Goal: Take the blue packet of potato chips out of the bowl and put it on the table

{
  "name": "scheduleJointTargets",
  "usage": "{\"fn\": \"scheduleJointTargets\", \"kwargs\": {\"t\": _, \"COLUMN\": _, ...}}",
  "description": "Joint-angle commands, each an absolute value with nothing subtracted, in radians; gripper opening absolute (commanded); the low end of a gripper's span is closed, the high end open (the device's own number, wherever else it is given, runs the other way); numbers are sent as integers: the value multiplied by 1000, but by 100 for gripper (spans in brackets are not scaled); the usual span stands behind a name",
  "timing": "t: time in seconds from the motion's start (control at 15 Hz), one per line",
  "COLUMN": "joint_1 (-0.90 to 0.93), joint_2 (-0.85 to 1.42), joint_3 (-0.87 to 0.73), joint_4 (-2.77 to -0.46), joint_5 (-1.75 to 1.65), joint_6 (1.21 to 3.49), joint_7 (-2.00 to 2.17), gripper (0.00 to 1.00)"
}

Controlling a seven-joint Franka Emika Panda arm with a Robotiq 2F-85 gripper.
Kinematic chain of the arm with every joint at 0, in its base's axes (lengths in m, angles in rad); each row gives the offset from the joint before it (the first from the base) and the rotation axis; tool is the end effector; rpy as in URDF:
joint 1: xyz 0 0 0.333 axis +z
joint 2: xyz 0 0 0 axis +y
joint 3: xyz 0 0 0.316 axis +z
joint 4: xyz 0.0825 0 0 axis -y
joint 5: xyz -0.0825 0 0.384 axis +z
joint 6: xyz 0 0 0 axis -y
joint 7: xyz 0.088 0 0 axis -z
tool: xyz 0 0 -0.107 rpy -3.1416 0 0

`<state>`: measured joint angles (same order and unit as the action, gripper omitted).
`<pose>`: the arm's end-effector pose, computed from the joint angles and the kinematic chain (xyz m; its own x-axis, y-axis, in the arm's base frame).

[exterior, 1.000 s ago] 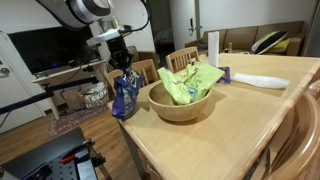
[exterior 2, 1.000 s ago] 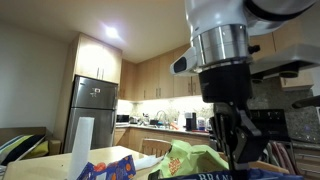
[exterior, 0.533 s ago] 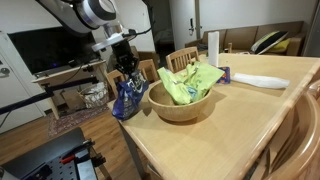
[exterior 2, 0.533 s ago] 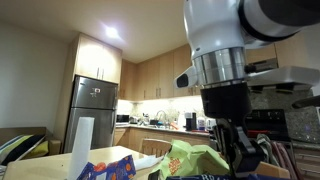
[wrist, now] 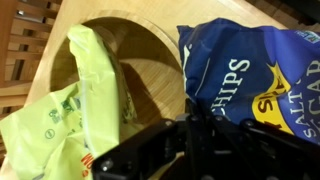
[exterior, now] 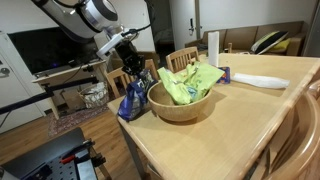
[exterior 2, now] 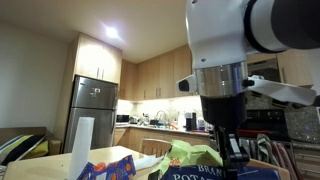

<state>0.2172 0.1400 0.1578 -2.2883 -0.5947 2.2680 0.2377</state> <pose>0.4821 0.1748 0.2818 0.8535 0.5037 -0.1338 0.5124 -0.7643 0.3916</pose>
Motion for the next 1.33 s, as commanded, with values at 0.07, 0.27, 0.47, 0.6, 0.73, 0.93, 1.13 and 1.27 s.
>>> {"fn": "scheduleJointTargets", "kwargs": {"t": 0.07, "joint_1": 228, "joint_2": 156, "joint_3": 148, "joint_4": -2280, "joint_5": -673, "joint_6": 2239, "joint_7": 321, "gripper": 44}}
{"fn": "scheduleJointTargets", "kwargs": {"t": 0.27, "joint_1": 229, "joint_2": 165, "joint_3": 148, "joint_4": -2276, "joint_5": -698, "joint_6": 2203, "joint_7": 345, "gripper": 69}}
{"fn": "scheduleJointTargets", "kwargs": {"t": 0.47, "joint_1": 229, "joint_2": 152, "joint_3": 154, "joint_4": -2275, "joint_5": -679, "joint_6": 2145, "joint_7": 343, "gripper": 91}}
{"fn": "scheduleJointTargets", "kwargs": {"t": 0.6, "joint_1": 227, "joint_2": 135, "joint_3": 159, "joint_4": -2277, "joint_5": -659, "joint_6": 2118, "joint_7": 323, "gripper": 100}}
{"fn": "scheduleJointTargets", "kwargs": {"t": 0.73, "joint_1": 220, "joint_2": 102, "joint_3": 166, "joint_4": -2282, "joint_5": -608, "joint_6": 2113, "joint_7": 283, "gripper": 100}}
{"fn": "scheduleJointTargets", "kwargs": {"t": 0.93, "joint_1": 208, "joint_2": 32, "joint_3": 179, "joint_4": -2294, "joint_5": -454, "joint_6": 2146, "joint_7": 162, "gripper": 100}}
{"fn": "scheduleJointTargets", "kwargs": {"t": 1.13, "joint_1": 210, "joint_2": -35, "joint_3": 182, "joint_4": -2285, "joint_5": -348, "joint_6": 2146, "joint_7": 94, "gripper": 100}}
{"fn": "scheduleJointTargets", "kwargs": {"t": 1.27, "joint_1": 208, "joint_2": -67, "joint_3": 180, "joint_4": -2279, "joint_5": -292, "joint_6": 2149, "joint_7": 55, "gripper": 100}}
